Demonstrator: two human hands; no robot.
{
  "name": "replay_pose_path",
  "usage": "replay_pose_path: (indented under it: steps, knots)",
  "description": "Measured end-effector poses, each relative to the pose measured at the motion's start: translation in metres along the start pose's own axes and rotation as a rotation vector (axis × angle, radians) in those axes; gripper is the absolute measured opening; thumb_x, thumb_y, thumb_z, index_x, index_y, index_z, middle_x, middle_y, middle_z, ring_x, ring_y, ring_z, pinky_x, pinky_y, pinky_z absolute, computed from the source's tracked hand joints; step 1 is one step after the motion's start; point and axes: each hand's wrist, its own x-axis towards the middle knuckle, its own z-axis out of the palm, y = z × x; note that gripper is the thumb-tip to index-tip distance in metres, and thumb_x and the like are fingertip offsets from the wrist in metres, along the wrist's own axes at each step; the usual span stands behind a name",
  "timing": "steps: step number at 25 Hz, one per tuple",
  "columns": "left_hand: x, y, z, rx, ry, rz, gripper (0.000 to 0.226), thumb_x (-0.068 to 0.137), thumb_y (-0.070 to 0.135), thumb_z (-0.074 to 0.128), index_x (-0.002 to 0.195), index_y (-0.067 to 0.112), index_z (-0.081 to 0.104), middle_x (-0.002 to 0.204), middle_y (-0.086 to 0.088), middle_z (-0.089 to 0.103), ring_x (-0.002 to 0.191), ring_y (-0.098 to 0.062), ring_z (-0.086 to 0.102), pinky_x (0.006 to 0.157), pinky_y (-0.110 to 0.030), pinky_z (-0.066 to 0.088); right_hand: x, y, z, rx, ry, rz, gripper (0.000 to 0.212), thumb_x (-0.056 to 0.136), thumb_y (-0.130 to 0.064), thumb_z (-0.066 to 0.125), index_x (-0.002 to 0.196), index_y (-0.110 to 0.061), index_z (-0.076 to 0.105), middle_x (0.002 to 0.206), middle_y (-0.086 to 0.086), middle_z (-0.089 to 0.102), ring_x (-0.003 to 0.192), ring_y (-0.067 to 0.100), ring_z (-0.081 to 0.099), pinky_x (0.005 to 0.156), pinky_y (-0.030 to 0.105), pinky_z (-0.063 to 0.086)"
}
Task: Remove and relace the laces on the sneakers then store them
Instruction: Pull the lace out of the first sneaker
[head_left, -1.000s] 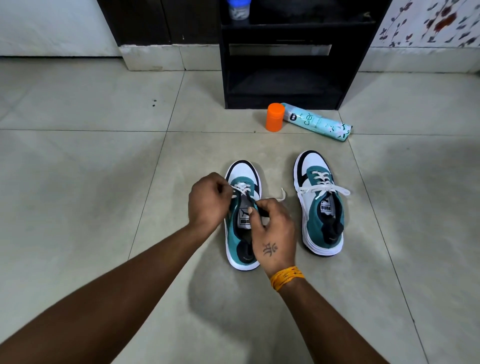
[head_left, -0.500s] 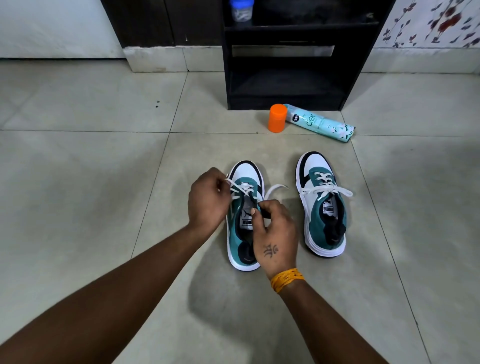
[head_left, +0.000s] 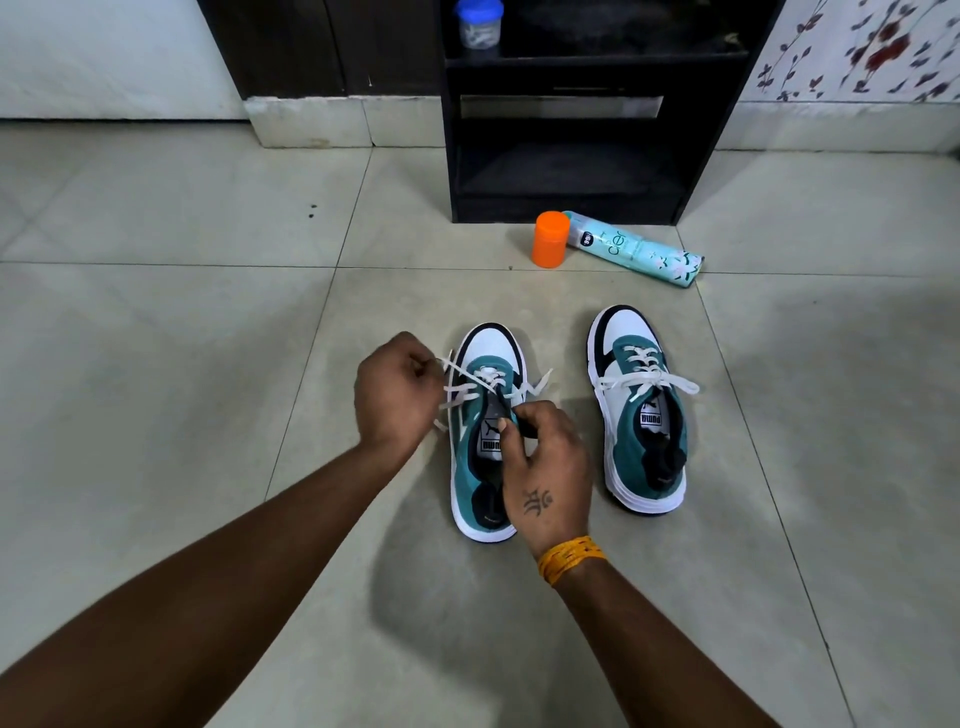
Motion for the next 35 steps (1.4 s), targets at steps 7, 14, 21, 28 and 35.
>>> replay_pose_path:
  steps: [7, 14, 21, 28, 35]
  knots:
    - [-0.018, -0.001, -0.001, 0.410, -0.201, 0.521, 0.022, 0.092, 0.030, 0.058, 0.110, 0.027, 0.071, 0.090, 0.003, 0.066, 0.073, -0.025, 0.069, 0.057, -0.034, 0.054, 0.000, 0.000, 0.001, -0.001, 0.010, 0.004, 0.009, 0.093, -0.023, 0.067, 0.101, -0.017, 0.067, 0.098, 0.000, 0.068, 0.090, 0.020, 0.065, 0.079, 0.038, 0.054]
    - [-0.005, -0.002, 0.002, 0.042, -0.002, -0.172, 0.013, 0.089, 0.018, 0.066, 0.101, 0.021, 0.072, 0.070, 0.011, 0.065, 0.076, -0.021, 0.069, 0.065, -0.026, 0.042, -0.001, 0.001, 0.002, 0.010, 0.002, 0.000, 0.008, 0.093, -0.021, 0.067, 0.101, -0.018, 0.067, 0.099, -0.002, 0.067, 0.090, 0.017, 0.064, 0.079, 0.039, 0.054]
    - [-0.008, 0.001, 0.006, 0.326, -0.194, 0.404, 0.012, 0.091, 0.027, 0.059, 0.092, 0.023, 0.070, 0.081, 0.004, 0.070, 0.073, -0.022, 0.067, 0.058, -0.032, 0.050, 0.000, 0.001, 0.001, -0.001, -0.023, 0.001, 0.009, 0.094, -0.026, 0.066, 0.101, -0.020, 0.065, 0.099, -0.004, 0.067, 0.089, 0.016, 0.064, 0.078, 0.038, 0.054]
    - [-0.005, 0.008, 0.002, 0.264, -0.198, 0.140, 0.017, 0.091, 0.026, 0.062, 0.104, 0.027, 0.072, 0.077, 0.005, 0.073, 0.070, -0.016, 0.069, 0.060, -0.028, 0.051, 0.000, 0.003, 0.001, 0.006, -0.020, 0.004, 0.010, 0.095, -0.026, 0.066, 0.102, -0.021, 0.065, 0.100, -0.005, 0.067, 0.091, 0.015, 0.065, 0.079, 0.039, 0.055]
    - [0.007, 0.007, 0.008, 0.086, -0.084, -0.116, 0.011, 0.086, 0.019, 0.062, 0.083, 0.020, 0.072, 0.071, 0.006, 0.069, 0.073, -0.022, 0.068, 0.063, -0.029, 0.048, -0.001, 0.002, 0.000, -0.002, -0.021, -0.001, 0.009, 0.095, -0.026, 0.066, 0.102, -0.020, 0.065, 0.099, -0.004, 0.067, 0.090, 0.016, 0.065, 0.078, 0.039, 0.055]
